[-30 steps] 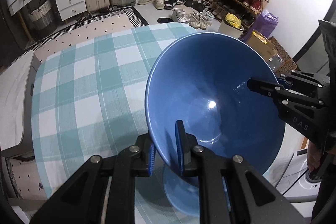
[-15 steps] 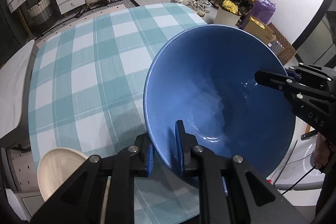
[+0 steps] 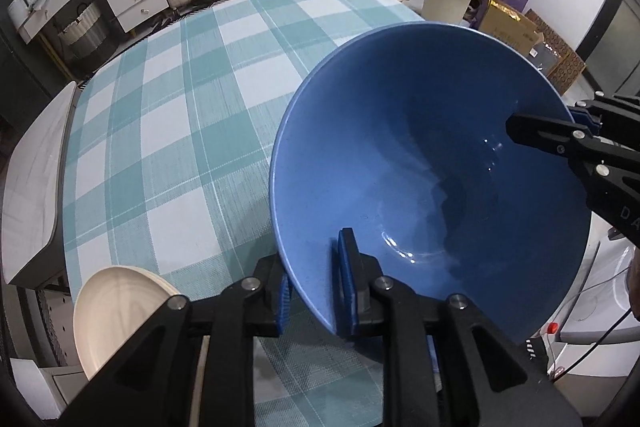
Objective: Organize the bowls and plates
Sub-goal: 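Lift and carry the last blue bowl with both tools over the nested bowls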
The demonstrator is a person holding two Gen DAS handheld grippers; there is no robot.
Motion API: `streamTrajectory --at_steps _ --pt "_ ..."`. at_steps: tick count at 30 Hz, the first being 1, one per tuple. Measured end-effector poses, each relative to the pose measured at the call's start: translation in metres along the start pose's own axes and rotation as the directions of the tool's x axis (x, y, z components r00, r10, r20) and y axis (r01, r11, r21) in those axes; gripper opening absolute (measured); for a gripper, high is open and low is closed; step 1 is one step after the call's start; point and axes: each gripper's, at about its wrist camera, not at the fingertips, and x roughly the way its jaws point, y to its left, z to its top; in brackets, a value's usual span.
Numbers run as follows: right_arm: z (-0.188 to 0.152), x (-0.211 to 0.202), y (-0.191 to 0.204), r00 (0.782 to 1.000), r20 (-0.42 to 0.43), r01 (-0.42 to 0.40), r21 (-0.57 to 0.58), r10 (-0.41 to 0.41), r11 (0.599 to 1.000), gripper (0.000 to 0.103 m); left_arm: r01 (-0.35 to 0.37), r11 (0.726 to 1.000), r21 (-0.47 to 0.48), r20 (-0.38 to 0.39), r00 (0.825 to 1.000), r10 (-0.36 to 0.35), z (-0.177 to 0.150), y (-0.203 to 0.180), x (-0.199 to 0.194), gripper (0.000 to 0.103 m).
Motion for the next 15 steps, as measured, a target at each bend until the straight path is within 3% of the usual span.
streamTrajectory --at_steps 15 --pt "-0.002 0.008 0.009 0.998 0.024 0.067 -0.079 -0.065 0.995 0.012 -0.023 1.0 0.006 0.004 1.0 0.023 -0.005 -0.004 0.014 0.026"
